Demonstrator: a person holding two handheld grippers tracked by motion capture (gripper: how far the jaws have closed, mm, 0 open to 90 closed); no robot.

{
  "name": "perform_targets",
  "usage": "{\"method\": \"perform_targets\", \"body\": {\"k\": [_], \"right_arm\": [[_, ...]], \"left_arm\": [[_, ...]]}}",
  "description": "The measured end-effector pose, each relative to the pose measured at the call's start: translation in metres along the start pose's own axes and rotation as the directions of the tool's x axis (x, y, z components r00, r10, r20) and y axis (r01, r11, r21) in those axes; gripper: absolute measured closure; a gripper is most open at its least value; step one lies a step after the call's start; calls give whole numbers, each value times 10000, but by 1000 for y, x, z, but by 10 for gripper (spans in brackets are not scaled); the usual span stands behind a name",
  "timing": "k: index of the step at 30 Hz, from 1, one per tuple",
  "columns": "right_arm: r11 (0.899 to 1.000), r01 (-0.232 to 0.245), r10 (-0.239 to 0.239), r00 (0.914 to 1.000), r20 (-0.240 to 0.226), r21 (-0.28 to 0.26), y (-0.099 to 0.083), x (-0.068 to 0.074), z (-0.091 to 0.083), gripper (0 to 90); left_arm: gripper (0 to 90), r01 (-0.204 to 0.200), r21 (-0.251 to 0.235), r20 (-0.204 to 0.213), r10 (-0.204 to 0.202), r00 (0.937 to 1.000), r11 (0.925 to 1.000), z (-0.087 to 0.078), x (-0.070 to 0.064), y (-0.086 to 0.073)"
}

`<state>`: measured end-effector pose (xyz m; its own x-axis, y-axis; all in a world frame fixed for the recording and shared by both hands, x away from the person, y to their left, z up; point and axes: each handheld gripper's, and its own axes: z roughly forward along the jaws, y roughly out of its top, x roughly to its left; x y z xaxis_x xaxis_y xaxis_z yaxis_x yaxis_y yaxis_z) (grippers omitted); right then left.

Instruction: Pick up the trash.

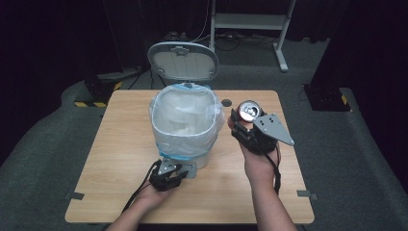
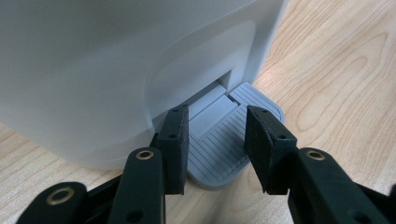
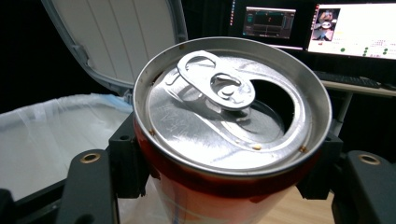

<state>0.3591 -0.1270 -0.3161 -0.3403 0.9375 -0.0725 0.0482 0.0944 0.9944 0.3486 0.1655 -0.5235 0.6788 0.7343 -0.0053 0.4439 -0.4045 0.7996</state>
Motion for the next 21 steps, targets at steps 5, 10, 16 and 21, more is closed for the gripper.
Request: {"method": "perform_targets", "body": {"k": [5, 10, 16, 21], "right_arm": [[9996, 106, -108, 9999, -61, -254, 13, 4, 0, 334], [9989, 248, -253, 9996, -115, -407, 23, 8, -1, 334], [9968, 349, -361, 9992, -159, -717, 40, 13, -1, 334], [9950, 486, -500, 9986, -143, -872, 50, 18, 2, 334]], "left_arm": [[598, 3, -3, -4, -3, 10000, 10000, 0, 0, 0], [598, 4, 0, 3, -4, 10000, 10000, 0, 0, 0], [598, 9, -4, 11, -9, 10000, 10000, 0, 0, 0], [598, 15, -1, 6, -15, 10000, 10000, 0, 0, 0]]}}
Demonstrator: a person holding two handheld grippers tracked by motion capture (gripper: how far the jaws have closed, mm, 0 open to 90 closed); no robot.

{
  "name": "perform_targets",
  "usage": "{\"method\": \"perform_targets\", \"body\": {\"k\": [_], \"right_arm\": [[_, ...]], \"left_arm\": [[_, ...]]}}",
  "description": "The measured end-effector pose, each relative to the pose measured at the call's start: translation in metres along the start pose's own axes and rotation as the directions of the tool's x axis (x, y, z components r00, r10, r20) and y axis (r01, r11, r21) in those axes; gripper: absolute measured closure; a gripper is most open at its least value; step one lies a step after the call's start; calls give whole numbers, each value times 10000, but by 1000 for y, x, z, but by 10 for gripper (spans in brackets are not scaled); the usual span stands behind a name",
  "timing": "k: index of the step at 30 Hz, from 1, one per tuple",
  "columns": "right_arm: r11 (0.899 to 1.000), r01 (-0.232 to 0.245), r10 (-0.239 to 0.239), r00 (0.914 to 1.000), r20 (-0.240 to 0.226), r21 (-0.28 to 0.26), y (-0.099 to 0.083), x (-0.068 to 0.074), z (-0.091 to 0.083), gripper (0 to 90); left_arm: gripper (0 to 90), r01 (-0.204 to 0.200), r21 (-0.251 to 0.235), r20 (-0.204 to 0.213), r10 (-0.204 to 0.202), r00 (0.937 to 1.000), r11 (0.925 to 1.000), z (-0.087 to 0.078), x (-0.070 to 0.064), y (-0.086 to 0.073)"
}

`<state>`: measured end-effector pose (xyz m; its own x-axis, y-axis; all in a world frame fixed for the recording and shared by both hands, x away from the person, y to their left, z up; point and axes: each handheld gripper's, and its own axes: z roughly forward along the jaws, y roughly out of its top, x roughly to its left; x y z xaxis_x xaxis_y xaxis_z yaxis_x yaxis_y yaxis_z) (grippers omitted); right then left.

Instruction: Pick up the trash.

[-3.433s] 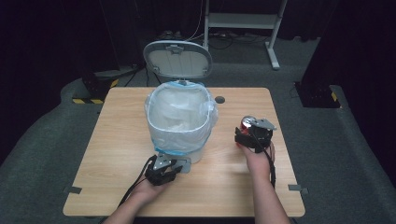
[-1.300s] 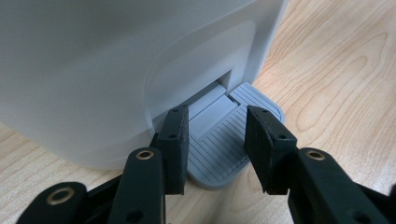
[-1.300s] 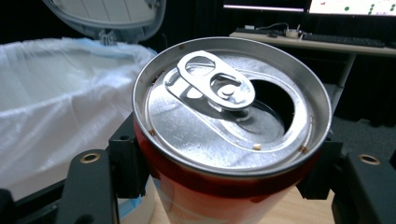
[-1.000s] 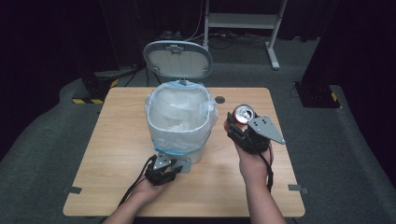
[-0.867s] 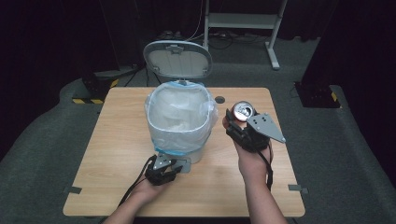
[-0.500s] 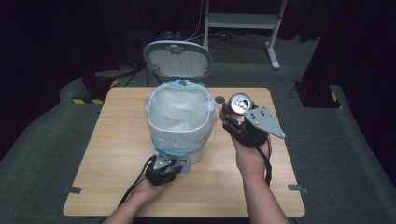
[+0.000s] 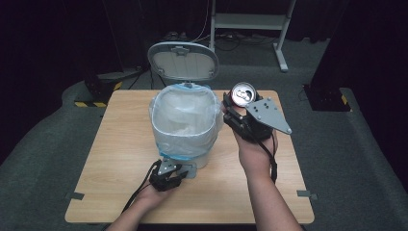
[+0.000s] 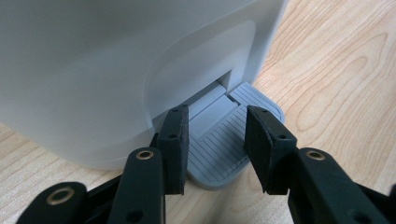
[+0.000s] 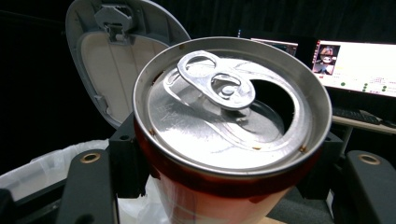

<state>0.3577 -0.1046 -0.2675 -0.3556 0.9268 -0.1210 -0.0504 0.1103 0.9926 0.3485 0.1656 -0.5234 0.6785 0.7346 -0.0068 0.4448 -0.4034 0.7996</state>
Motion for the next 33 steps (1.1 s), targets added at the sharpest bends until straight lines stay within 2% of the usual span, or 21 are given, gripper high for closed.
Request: {"method": "perform_targets", "body": {"k": [13, 24, 33], "right_arm": [[9999, 80, -83, 9998, -196, -128, 13, 11, 12, 334], [9994, 268, -281, 9976, -626, -209, 20, 33, 24, 335], [9994, 301, -316, 9938, -1062, -153, 21, 56, 41, 335]], "left_arm": [[598, -57, -3, 6, 57, 10000, 10000, 0, 0, 0], [598, -54, -2, 22, 54, 10000, 10000, 0, 0, 0], [598, -55, 16, 32, 55, 10000, 10000, 0, 1, 0]]}}
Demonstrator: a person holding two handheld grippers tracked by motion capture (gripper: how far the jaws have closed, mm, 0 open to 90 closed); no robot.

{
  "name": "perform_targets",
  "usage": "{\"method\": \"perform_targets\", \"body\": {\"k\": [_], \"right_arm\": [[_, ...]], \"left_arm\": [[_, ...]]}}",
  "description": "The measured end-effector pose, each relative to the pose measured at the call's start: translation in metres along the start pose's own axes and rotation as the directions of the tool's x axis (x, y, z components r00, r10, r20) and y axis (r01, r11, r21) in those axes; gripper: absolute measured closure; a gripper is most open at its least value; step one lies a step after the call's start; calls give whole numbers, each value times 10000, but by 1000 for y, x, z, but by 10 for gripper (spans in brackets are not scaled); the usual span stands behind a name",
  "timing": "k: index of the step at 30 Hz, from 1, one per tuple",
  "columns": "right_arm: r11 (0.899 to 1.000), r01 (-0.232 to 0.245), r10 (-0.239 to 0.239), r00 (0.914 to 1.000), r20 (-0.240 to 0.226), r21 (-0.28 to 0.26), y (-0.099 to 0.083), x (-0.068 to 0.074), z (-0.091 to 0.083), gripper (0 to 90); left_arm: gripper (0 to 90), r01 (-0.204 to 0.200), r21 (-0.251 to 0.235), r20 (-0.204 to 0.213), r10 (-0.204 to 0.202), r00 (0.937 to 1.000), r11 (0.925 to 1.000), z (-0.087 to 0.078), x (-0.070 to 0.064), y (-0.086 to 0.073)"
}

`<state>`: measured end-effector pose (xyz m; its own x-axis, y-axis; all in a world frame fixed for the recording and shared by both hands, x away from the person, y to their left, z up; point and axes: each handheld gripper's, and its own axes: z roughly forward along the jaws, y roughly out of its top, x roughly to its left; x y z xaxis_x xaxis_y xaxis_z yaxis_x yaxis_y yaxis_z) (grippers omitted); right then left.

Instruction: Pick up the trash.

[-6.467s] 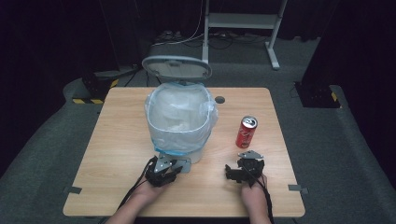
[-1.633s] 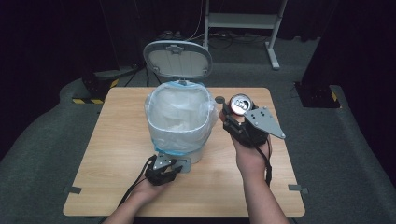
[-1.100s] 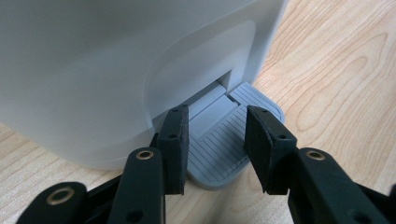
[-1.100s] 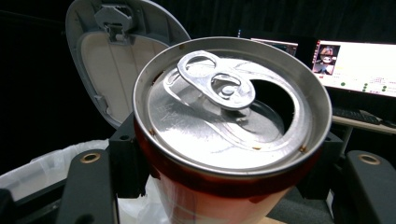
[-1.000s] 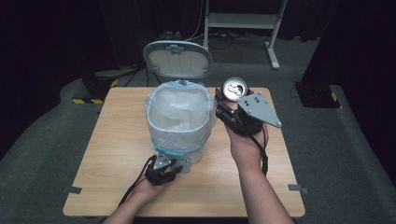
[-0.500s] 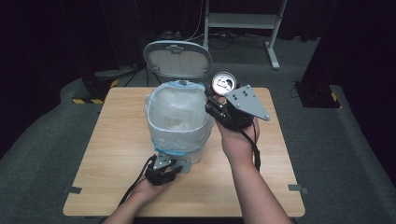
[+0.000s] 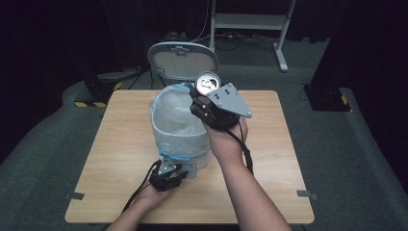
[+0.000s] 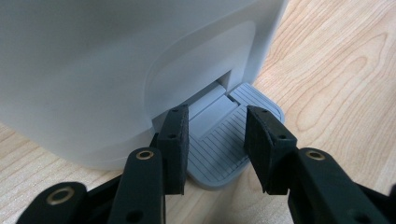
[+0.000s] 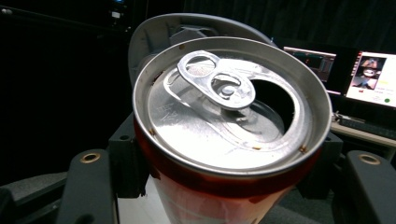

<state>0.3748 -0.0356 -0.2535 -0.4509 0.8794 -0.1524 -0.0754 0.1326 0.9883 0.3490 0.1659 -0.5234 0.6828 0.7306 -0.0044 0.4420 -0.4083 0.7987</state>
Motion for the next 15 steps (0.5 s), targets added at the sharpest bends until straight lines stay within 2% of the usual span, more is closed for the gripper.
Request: {"method": "perform_targets", "body": {"k": [15], "right_arm": [[9997, -85, 101, 9972, -746, 210, -1, 30, 27, 334]], "left_arm": [[598, 22, -14, 16, -22, 10000, 10000, 0, 0, 0]]}}
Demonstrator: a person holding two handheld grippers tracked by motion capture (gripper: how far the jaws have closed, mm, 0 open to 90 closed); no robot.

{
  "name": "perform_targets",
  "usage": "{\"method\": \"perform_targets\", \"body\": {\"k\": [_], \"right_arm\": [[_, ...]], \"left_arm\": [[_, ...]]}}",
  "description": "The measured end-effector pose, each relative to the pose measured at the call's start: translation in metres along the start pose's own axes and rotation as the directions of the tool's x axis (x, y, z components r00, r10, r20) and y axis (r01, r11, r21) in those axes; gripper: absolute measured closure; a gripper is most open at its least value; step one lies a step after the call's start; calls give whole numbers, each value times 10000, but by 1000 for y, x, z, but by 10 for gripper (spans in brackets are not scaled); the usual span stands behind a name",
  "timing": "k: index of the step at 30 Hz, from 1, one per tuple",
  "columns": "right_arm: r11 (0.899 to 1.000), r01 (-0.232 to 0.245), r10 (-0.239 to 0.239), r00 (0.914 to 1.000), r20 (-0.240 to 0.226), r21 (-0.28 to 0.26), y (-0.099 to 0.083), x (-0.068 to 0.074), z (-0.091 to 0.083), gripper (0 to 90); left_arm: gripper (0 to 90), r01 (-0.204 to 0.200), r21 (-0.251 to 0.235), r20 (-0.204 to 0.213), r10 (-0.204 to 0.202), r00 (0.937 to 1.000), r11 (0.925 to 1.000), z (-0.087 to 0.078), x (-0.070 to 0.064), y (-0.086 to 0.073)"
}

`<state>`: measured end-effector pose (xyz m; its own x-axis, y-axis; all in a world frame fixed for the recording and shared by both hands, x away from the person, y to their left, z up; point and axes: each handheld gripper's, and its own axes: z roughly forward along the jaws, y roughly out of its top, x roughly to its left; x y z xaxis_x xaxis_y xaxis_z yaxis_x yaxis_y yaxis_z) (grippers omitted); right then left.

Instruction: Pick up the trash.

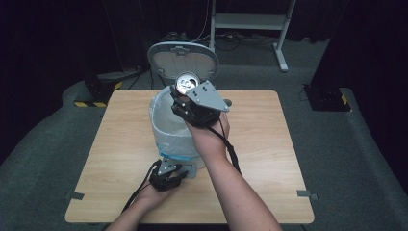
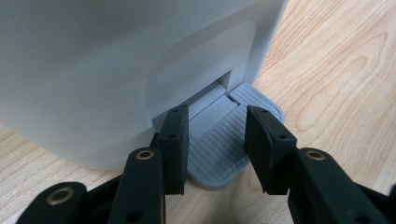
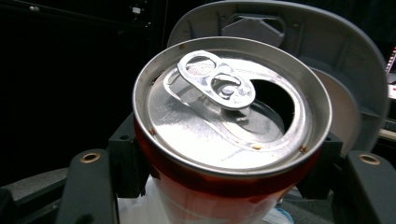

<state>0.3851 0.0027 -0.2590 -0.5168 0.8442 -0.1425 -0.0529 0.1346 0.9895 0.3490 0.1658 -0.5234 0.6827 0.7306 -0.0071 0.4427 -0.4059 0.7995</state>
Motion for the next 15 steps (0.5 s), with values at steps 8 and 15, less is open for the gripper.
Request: {"method": "perform_targets", "body": {"k": [8, 15], "right_arm": [[9998, 17, -15, 9999, -120, 181, -3, 4, 13, 334], [9985, -382, 398, 9983, -414, 398, -6, -2, 22, 258]], "left_arm": [[598, -17, 8, -16, 17, 10000, 10000, 0, 0, 0], [598, -24, 11, -9, 24, 10000, 10000, 0, 0, 0]]}}
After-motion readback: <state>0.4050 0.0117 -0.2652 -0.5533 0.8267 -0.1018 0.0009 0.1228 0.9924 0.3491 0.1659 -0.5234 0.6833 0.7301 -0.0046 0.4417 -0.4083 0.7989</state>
